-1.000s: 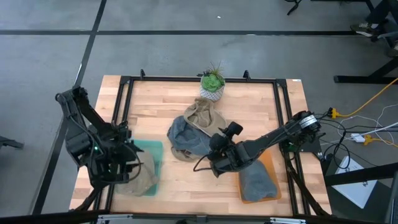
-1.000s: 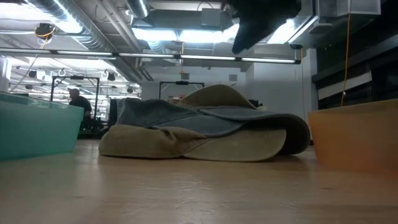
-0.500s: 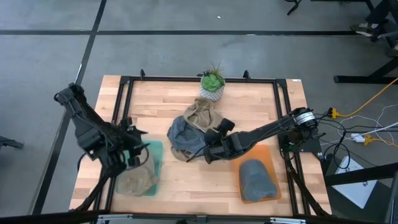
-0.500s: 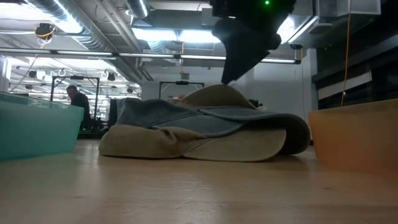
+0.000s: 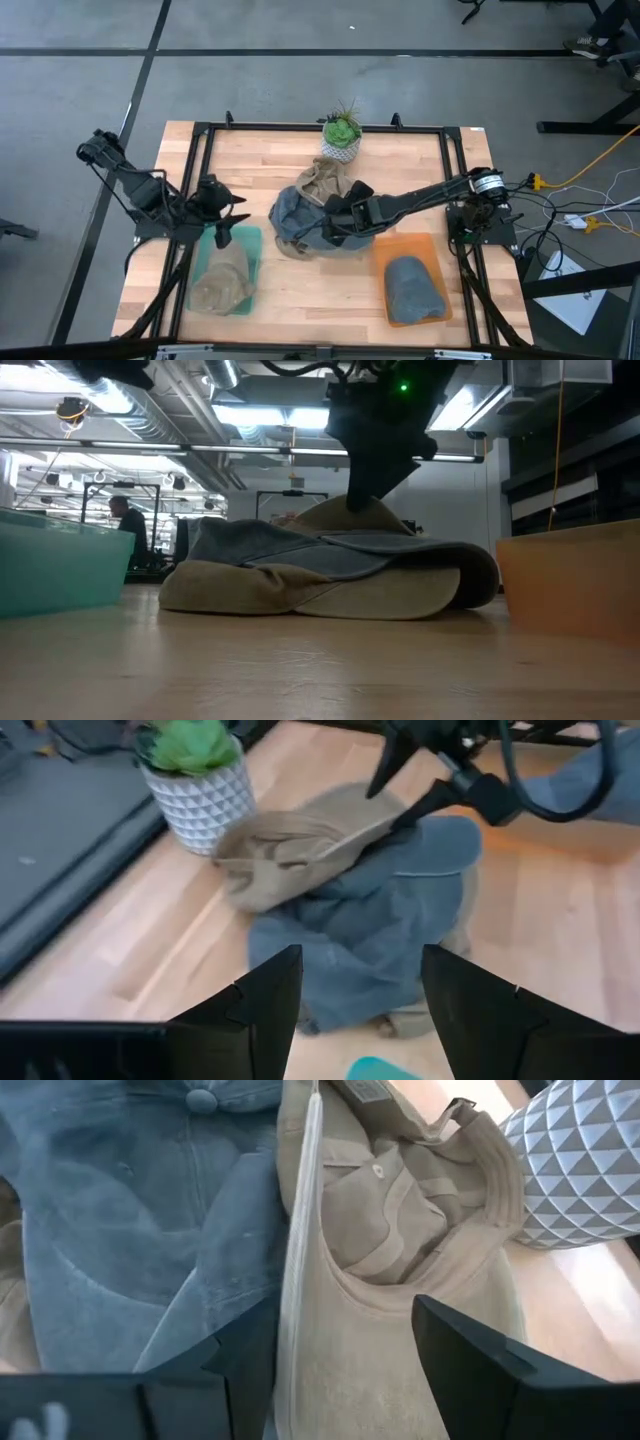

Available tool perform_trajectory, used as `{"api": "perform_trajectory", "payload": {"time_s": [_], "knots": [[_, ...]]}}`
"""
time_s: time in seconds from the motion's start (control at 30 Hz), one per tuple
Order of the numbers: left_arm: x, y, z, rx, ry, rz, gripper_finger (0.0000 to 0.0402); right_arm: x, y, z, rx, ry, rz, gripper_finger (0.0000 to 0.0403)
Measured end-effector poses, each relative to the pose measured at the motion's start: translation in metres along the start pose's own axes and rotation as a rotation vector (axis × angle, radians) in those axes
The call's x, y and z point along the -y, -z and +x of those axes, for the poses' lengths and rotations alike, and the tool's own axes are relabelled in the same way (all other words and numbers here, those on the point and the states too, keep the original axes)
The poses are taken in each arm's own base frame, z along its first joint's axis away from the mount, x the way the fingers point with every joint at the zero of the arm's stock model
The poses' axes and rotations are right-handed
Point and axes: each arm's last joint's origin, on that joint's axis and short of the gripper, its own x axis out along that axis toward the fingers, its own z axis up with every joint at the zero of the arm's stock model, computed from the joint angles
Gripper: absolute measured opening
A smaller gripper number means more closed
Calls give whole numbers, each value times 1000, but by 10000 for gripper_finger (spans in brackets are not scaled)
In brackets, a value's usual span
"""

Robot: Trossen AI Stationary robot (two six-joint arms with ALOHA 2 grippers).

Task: Pick & Place hat
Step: Put the brown cap into the blue bin

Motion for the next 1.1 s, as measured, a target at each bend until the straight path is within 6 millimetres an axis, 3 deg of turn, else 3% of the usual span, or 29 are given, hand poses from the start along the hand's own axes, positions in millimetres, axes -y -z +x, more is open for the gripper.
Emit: {"api": "perform_trajectory", "payload": {"time_s": [0.23,0.33,0.5,0.63,0.73,0.83,1.1], "knots": [[3,-2,14,7,29,-85,200,4,-3,3,-9,-2,-20,199],[6,-3,19,18,7,-61,200,4,-2,3,-17,-17,-19,149],[9,-4,29,38,-68,16,200,3,-3,3,-20,-27,13,30],[7,-6,35,50,-131,50,200,4,-4,1,-27,-37,7,22],[1,-10,37,64,-175,54,200,6,-17,-14,-33,-108,-17,20],[-4,-15,39,85,-196,51,200,18,-37,-45,9,-141,-35,15],[-3,-25,60,216,-163,113,200,69,-81,-122,48,-148,18,15]]}}
